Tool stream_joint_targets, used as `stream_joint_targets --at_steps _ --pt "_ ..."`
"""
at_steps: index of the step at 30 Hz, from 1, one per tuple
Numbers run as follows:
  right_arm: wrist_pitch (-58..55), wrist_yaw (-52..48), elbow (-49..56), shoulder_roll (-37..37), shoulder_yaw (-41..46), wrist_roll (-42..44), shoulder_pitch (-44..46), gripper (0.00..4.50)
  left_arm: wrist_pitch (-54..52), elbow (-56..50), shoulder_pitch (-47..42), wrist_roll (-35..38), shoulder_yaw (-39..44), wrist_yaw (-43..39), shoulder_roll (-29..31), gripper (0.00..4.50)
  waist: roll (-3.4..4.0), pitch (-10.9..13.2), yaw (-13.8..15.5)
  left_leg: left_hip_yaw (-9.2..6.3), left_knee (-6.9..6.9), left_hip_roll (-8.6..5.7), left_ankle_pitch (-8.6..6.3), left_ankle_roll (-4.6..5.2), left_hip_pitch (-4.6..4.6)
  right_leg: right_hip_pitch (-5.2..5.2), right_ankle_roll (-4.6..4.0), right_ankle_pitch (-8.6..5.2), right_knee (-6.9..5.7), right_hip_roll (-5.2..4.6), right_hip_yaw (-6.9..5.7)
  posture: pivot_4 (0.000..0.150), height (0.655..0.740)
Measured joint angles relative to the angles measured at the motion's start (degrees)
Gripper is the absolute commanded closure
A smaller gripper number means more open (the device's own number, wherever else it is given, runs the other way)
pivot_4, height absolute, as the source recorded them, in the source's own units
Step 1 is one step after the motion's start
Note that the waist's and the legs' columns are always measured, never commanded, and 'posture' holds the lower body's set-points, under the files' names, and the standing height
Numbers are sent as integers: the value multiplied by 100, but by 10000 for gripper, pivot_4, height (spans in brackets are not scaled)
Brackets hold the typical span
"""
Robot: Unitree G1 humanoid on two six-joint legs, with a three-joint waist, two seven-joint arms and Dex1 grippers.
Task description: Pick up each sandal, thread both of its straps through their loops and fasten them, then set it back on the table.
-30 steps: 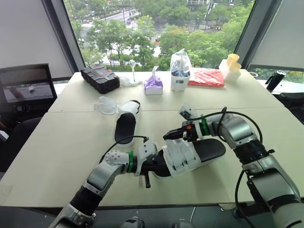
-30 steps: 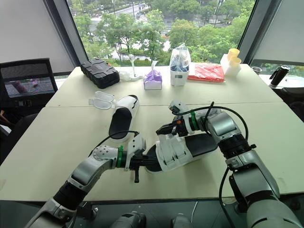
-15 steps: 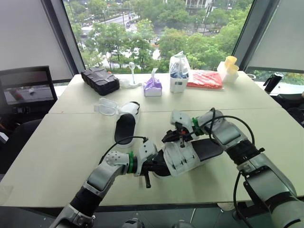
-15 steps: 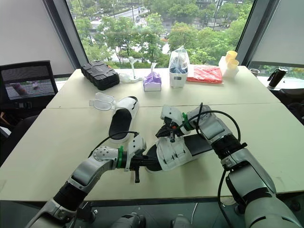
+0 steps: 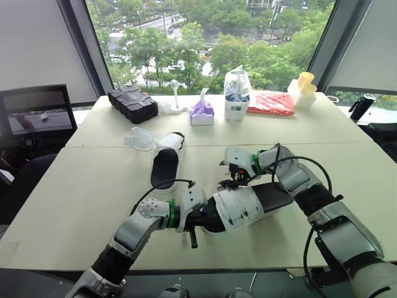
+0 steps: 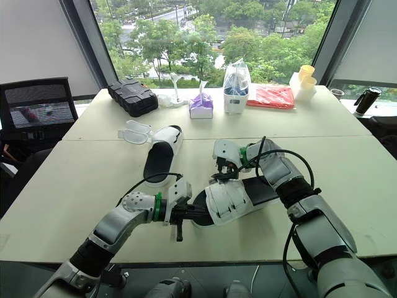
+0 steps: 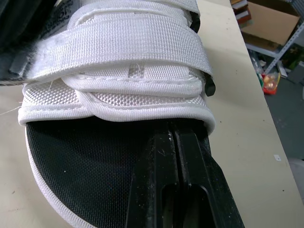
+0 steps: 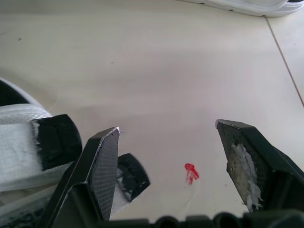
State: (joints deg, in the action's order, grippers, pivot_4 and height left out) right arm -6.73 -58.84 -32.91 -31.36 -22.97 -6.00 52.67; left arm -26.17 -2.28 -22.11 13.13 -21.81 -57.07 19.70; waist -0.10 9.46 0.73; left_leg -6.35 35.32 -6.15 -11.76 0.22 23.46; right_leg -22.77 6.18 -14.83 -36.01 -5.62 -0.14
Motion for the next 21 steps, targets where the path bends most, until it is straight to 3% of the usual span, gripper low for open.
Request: stream_joint_targets --at_steps 5,9,13,17,21 --pt "554 346 -64 -537 612 -28 247 10137 13 3 0 3 -7 -19 -9 45000 1 1 14 -2 -9 -1 0 -1 1 -1 1 -1 8 0 0 1500 7400" --pt "1503 562 349 -1247 826 -271 -384 10137 52 44 -4 8 3 -34 -15 45000 0 1 1 0 -12 -3 1 0 1 18 4 -2 18 -2 -1 1500 7400" --pt "2266 649 541 -1463 842 -444 -986 10137 100 133 -41 7 28 -33 -22 45000 4 3 -18 5 -8 -1 3 0 0 13 -11 -10 14 2 7 1500 7400" --pt "4189 1040 1121 -2400 1066 -687 -2072 10137 418 437 -90 8 3 -105 -163 45000 7 5 78 6 -5 -2 4 -1 -1 21 -5 -16 14 0 3 1500 7400" --pt "5734 1549 1045 -2695 1108 -1171 -2319 10137 683 720 -213 -9 46 -154 -163 45000 6 6 -25 15 -3 -1 4 -1 -14 26 -15 -15 14 1 19 1500 7400"
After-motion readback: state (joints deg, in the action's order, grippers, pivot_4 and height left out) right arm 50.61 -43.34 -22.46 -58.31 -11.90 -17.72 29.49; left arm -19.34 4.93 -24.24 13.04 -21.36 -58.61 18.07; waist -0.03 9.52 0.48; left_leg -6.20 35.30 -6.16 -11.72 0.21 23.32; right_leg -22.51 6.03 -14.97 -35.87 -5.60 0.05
